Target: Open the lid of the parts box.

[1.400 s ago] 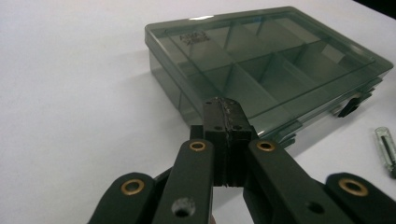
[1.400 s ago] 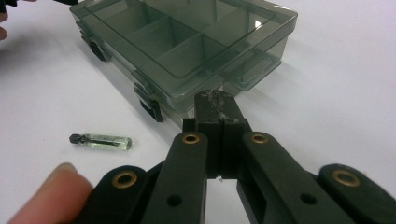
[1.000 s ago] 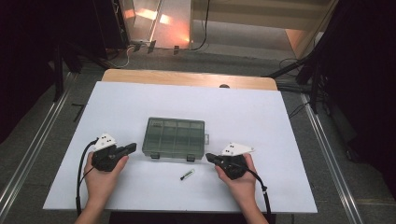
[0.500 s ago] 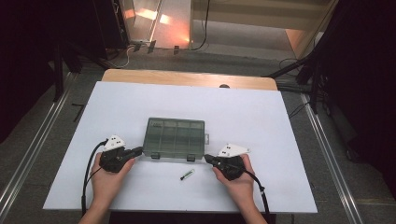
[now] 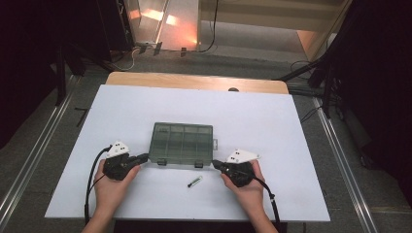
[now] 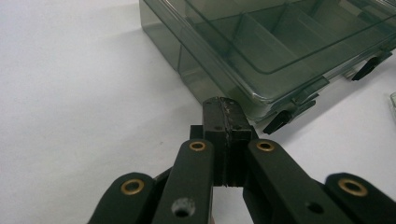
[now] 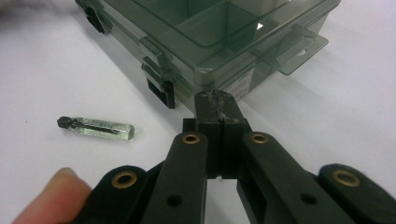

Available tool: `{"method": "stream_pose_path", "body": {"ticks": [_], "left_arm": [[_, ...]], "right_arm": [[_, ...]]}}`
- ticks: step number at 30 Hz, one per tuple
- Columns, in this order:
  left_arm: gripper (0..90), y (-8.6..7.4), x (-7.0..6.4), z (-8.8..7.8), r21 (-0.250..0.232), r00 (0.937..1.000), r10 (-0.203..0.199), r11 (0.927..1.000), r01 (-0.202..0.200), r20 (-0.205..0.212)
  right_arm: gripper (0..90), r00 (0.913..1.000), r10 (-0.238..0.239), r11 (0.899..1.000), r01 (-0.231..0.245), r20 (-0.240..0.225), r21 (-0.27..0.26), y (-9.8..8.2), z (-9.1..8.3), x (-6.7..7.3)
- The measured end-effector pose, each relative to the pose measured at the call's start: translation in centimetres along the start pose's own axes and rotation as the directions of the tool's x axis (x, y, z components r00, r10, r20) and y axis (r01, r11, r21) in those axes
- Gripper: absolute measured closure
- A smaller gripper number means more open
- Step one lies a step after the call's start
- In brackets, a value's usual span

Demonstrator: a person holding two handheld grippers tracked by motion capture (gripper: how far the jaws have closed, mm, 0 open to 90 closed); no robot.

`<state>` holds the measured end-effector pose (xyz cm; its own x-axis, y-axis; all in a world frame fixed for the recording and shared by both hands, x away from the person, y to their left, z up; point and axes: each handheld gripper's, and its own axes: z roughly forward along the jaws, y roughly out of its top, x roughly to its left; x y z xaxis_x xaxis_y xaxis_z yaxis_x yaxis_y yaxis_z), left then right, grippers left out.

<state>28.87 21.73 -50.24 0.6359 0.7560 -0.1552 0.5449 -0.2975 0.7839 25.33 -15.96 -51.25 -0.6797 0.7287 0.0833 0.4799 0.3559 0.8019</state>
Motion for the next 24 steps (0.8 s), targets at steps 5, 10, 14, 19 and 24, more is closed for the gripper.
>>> {"method": "stream_pose_path", "body": {"ticks": [5,10,14,19,24], "left_arm": [[90.0,0.01,0.1,-0.13,-0.007,1.0,0.0,1.0,0.0,0.007],[90.0,0.01,0.18,-0.27,-0.012,0.9999,-0.003,0.9999,0.003,0.014],[90.0,0.1,0.09,-0.41,-0.024,0.9998,-0.001,0.9997,0.001,0.018],[90.0,0.21,0.03,-0.69,-0.049,0.9996,-0.001,0.9988,0.003,0.028],[90.0,0.36,0.1,-0.89,-0.073,0.9994,0.0,0.9973,0.002,0.034]], "right_arm": [[90.0,1.0,0.005,1.0,-0.005,0.0,-0.005,0.12,-0.13,0.06],[90.0,1.0,0.008,1.0,-0.008,0.0,-0.028,0.48,-0.41,0.1],[90.0,1.0,0.007,0.999,-0.007,0.006,-0.039,0.67,-0.45,0.12],[90.0,0.9996,0.019,0.998,-0.018,0.018,-0.059,0.82,-0.55,0.13],[90.0,0.9992,0.017,0.997,-0.014,0.035,-0.081,0.98,-0.6,0.21]]}}
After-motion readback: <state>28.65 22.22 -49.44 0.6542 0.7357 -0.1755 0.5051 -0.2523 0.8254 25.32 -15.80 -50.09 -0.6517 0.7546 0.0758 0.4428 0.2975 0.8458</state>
